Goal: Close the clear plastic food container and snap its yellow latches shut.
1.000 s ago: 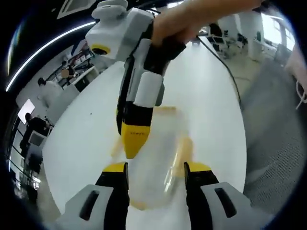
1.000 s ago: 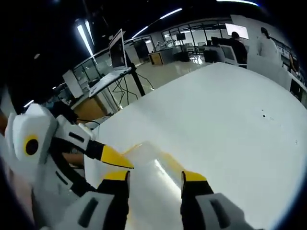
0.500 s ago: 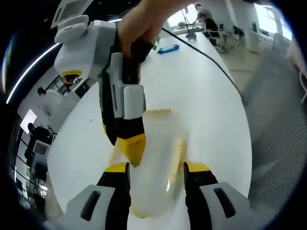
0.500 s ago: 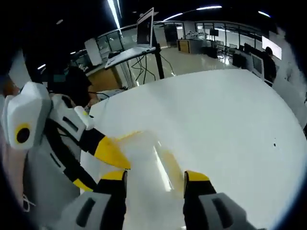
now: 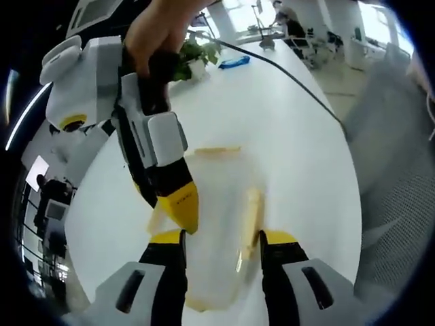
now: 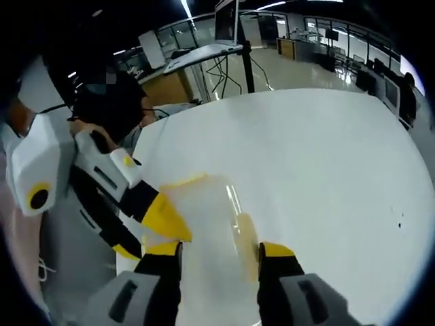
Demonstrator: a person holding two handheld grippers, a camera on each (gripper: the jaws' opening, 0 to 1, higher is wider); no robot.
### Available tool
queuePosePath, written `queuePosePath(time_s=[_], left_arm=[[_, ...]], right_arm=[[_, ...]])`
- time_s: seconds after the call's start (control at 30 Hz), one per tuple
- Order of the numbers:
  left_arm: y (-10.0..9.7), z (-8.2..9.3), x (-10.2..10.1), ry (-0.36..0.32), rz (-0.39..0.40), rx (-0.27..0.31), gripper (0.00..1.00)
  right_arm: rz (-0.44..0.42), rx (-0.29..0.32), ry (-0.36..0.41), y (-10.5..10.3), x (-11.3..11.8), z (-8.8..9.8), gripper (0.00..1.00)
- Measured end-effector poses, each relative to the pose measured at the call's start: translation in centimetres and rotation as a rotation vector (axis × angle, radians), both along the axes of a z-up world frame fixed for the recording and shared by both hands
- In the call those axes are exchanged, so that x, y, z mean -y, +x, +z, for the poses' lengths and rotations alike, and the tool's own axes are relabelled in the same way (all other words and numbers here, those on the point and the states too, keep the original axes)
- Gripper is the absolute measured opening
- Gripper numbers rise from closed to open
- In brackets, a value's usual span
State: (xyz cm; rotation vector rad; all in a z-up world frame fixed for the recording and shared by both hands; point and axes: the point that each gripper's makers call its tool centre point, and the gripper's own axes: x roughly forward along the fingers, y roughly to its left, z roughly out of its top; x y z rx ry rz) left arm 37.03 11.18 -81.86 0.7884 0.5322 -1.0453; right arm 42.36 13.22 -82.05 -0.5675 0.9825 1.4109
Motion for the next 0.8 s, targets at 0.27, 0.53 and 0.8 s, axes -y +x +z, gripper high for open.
queuePosePath(time_s=[0.27, 0.53, 0.8], left_arm=[[0.02, -0.07, -0.04, -0.011, 0.020, -0.017, 0.39], [0.10, -0.08, -0.10, -0.012, 0.032, -0.031, 0.38], [0.19, -0.05, -0.20, -0.015, 0.041, -0.049, 0.38]], right_arm=[[0.055, -0.040, -0.053, 0.14, -0.18, -0.26, 0.40], [0.065, -0.068, -0.084, -0.06, -0.12, -0.35, 0.39], [0.081, -0.098, -0.156, -0.18, -0.21, -0.55, 0.38]])
